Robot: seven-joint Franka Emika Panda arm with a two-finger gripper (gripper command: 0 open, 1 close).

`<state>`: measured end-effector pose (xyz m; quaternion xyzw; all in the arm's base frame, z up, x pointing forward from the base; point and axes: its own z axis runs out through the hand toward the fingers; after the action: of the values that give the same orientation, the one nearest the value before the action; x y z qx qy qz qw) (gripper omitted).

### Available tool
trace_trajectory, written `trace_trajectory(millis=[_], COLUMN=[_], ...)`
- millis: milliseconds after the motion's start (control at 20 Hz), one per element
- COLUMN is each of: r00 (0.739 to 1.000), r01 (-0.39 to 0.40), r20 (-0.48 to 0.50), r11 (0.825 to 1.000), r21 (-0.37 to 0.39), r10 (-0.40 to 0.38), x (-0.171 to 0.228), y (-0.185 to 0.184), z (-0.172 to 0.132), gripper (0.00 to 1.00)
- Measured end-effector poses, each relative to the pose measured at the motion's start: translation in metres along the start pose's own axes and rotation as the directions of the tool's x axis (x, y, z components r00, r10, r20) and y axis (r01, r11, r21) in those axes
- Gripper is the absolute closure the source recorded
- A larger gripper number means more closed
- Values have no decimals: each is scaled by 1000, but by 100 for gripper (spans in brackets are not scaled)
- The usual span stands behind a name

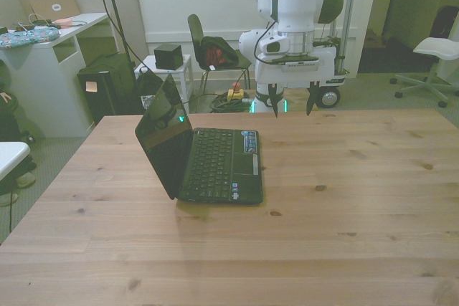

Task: Close the laptop

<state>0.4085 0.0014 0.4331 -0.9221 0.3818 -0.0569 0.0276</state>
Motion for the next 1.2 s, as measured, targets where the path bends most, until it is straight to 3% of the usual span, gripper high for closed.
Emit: trace_trajectory(millis=[200, 600, 1000, 1200], r00=[1000, 980, 939, 927], r01=[-20, -163, -323, -362], r20=[-22, -111, -120, -114], r11=[1000, 987, 946, 932], r21=[11, 13, 9, -10], r10=[20, 163, 321, 358], x=[10, 97, 191, 226], y=[-2, 20, 91, 141], z=[-11, -115, -190, -201], gripper=[0, 0, 0, 0])
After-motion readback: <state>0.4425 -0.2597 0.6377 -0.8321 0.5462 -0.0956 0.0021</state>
